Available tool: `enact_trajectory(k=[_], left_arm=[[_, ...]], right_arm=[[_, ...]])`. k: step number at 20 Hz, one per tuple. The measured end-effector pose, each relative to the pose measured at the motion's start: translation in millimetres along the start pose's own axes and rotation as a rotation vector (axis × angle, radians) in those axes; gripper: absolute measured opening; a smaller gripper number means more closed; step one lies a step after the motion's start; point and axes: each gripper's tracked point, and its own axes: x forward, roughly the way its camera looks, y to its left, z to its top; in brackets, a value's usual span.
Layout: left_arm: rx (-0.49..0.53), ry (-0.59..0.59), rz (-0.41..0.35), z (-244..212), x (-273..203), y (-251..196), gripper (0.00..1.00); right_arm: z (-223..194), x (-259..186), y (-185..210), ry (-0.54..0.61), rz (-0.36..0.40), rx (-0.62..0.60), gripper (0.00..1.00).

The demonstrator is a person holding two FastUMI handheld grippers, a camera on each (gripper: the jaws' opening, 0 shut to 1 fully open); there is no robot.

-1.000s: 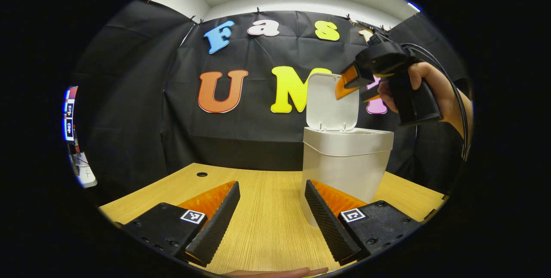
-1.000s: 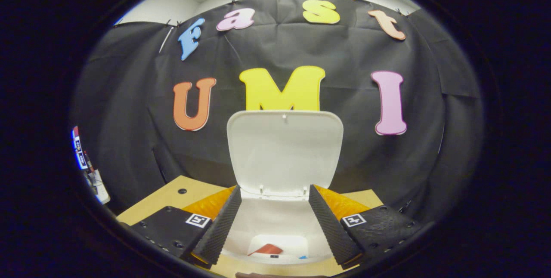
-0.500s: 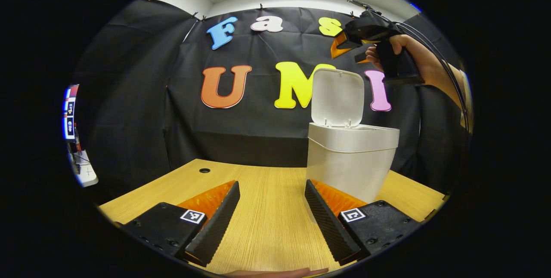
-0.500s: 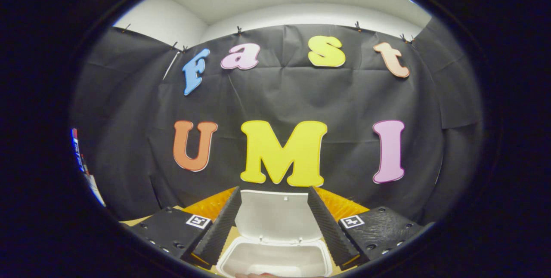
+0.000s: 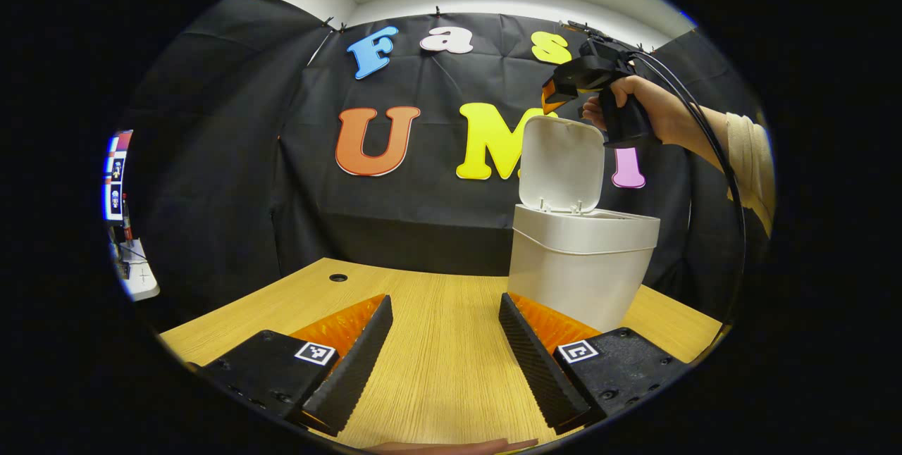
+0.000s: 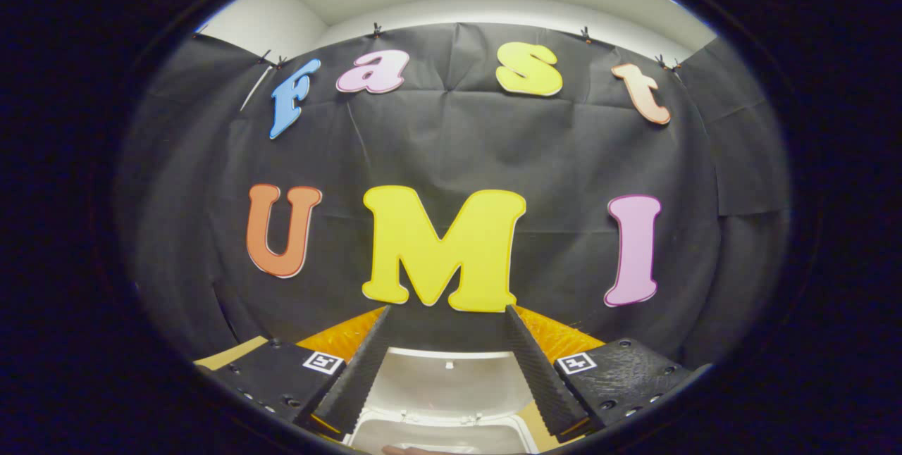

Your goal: Press the lid of the desktop garbage bin to open it, pick up the crumpled paper on the desktop and throw it into the bin, then pick up the pop can on the desktop and drop it into the bin, and finally close the garbage bin lid.

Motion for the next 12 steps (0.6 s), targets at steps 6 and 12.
enact_trajectory(k=[6, 12], left_arm=[[0.037, -0.009, 0.02, 0.8, 1.0, 3.1, 0.98], [0.006, 0.021, -0.031, -11.1, 7.0, -10.9, 0.98]], right_arm=[[-7.1, -17.1, -1.4, 0.025, 0.051, 0.079, 0.95], [-20.6, -54.4, -2.6, 0.043, 0.076, 0.066, 0.94]])
